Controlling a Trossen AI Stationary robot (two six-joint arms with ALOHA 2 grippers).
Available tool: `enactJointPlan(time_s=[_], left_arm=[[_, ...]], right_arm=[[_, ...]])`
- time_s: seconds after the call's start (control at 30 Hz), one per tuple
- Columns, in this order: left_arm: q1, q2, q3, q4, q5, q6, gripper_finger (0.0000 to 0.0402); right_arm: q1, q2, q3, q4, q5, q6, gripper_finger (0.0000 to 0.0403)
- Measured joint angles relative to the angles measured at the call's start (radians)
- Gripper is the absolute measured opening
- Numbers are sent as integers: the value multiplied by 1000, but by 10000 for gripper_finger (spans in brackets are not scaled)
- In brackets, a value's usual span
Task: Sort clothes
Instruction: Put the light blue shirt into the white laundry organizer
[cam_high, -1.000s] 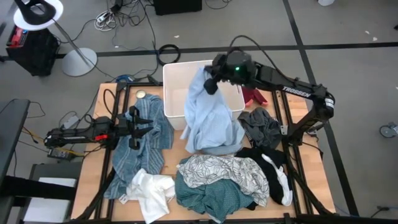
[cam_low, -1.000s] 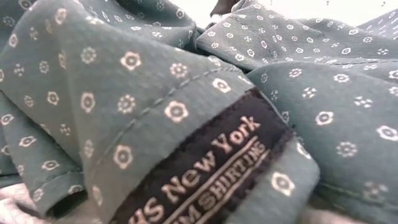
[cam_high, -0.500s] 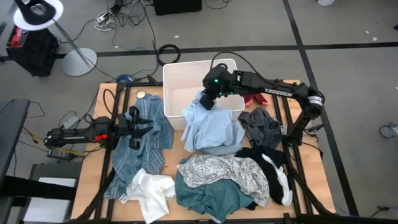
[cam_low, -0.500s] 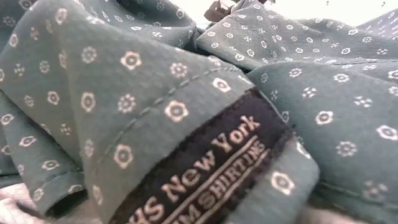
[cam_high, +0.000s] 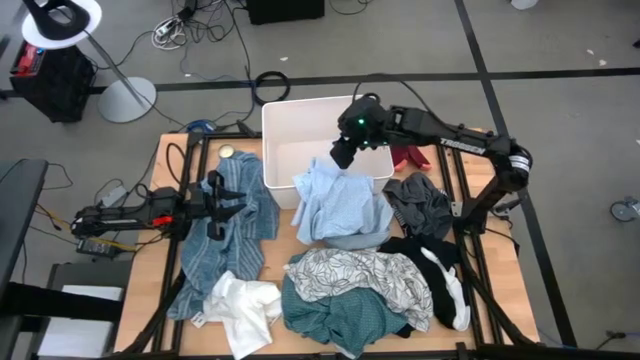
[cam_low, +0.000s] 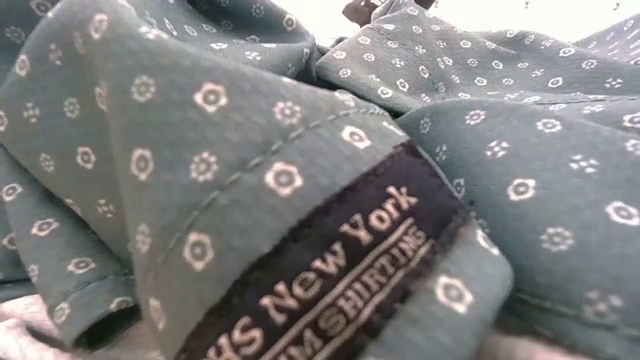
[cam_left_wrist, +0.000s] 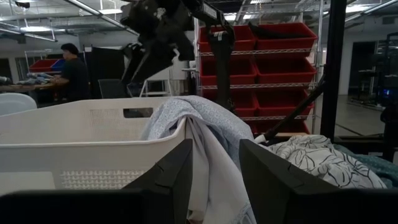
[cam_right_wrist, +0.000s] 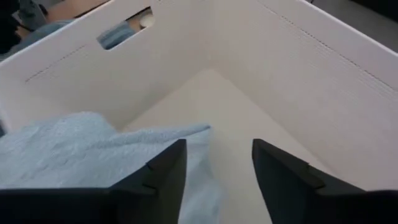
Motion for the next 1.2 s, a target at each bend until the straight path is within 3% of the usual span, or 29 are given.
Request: enactJointPlan(time_s=[0.33,0.53,0.77,1.0,1.2], left_arm=[[0,0,0,-1,0,0,137],[0,0,0,0,0,0,137],[0,0,0,-1,0,0,137],[0,0,0,0,0,0,137],[0,0,0,0,0,0,137]], right_arm=[[132,-133,1,-189,6,102,203],[328,-199,2,-230,214,154,189],[535,-205,-11,-429,425,349,177],[698,-262,-224,-427,569,592,176],[772,-350,-488,-303,568,793,176]])
